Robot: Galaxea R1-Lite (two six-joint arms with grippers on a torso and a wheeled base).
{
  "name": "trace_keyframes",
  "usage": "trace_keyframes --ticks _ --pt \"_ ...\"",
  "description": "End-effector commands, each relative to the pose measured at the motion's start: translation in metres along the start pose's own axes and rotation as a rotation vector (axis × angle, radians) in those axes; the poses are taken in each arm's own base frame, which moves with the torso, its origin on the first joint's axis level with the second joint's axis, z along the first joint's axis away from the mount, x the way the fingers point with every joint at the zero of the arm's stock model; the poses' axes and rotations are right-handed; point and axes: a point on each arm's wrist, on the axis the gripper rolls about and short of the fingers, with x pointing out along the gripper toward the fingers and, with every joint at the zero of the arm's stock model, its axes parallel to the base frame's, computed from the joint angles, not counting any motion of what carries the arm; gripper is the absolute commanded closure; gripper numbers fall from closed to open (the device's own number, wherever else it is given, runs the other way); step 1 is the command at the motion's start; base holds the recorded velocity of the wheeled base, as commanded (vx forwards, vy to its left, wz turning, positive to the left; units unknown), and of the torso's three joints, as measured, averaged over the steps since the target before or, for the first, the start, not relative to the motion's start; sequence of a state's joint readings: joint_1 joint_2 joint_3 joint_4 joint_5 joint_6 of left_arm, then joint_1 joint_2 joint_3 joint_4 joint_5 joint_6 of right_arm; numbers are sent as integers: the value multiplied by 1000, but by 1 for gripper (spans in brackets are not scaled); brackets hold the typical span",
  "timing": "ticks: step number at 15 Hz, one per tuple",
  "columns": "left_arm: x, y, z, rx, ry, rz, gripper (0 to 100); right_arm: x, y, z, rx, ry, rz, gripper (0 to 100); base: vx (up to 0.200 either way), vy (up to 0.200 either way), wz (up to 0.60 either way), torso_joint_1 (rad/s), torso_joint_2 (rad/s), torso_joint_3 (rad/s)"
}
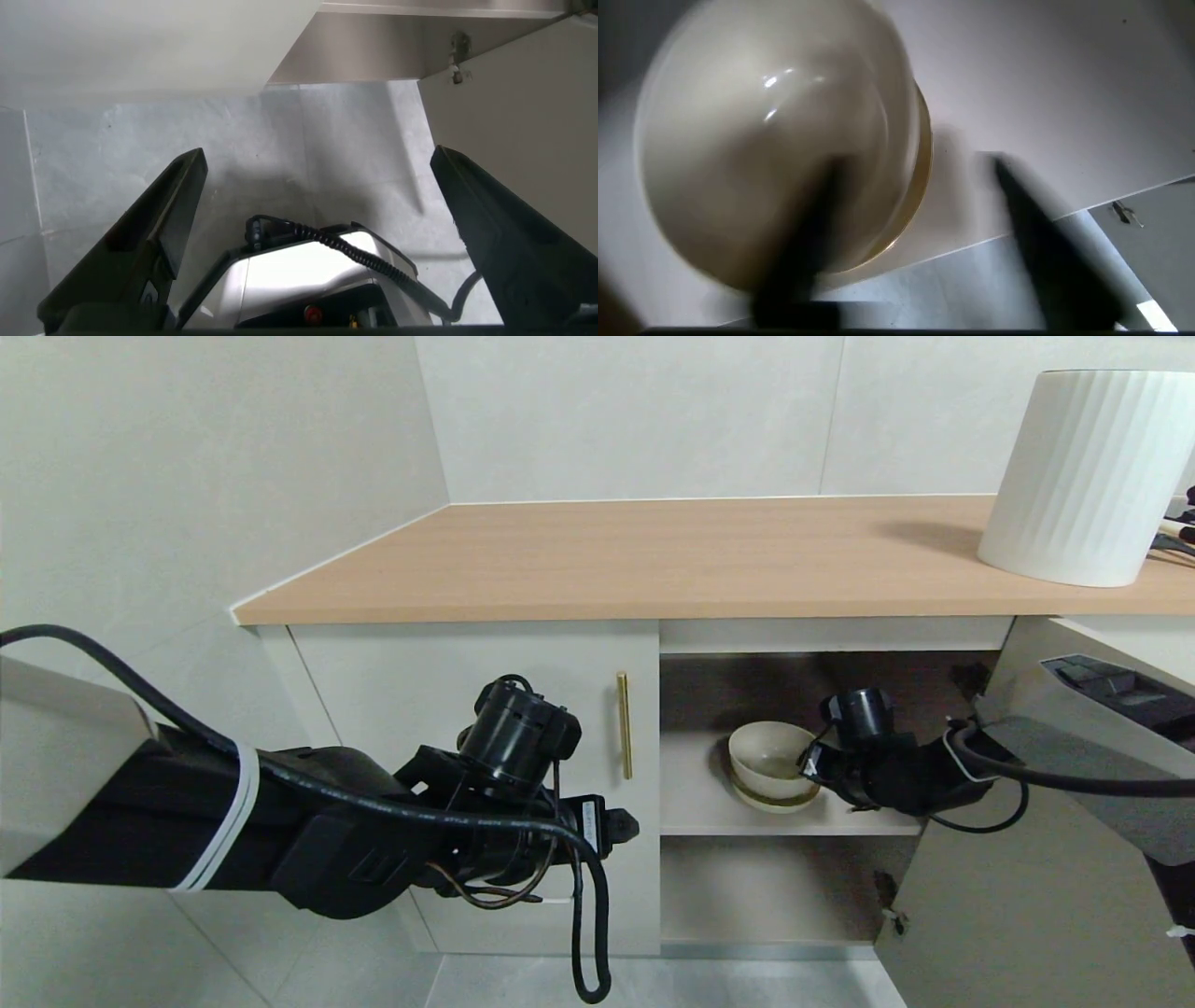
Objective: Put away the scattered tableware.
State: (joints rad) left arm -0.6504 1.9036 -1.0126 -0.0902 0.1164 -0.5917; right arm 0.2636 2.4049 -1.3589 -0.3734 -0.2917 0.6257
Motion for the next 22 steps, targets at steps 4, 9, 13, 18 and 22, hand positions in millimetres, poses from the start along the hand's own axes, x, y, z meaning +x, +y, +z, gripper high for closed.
trace_keyframes --ticks 4,9,13,18,22 --pt "-7 2 5 -9 -20 -4 0 -11 1 5 -1 -4 6 0 0 0 0 0 0 0" --pt "-74 13 20 -42 -141 -52 0 -141 7 23 -91 61 87 0 0 0 0 0 0 0" --pt "-157 36 2 -36 -226 -95 0 -246 -29 26 -176 54 204 0 0 0 0 0 0 0" --pt "-196 72 -23 -7 -320 -53 0 -333 -56 8 -309 104 312 0 0 0 0 0 0 0" --pt "-197 74 -25 -3 -321 -50 0 -340 -63 4 -327 130 302 0 0 0 0 0 0 0"
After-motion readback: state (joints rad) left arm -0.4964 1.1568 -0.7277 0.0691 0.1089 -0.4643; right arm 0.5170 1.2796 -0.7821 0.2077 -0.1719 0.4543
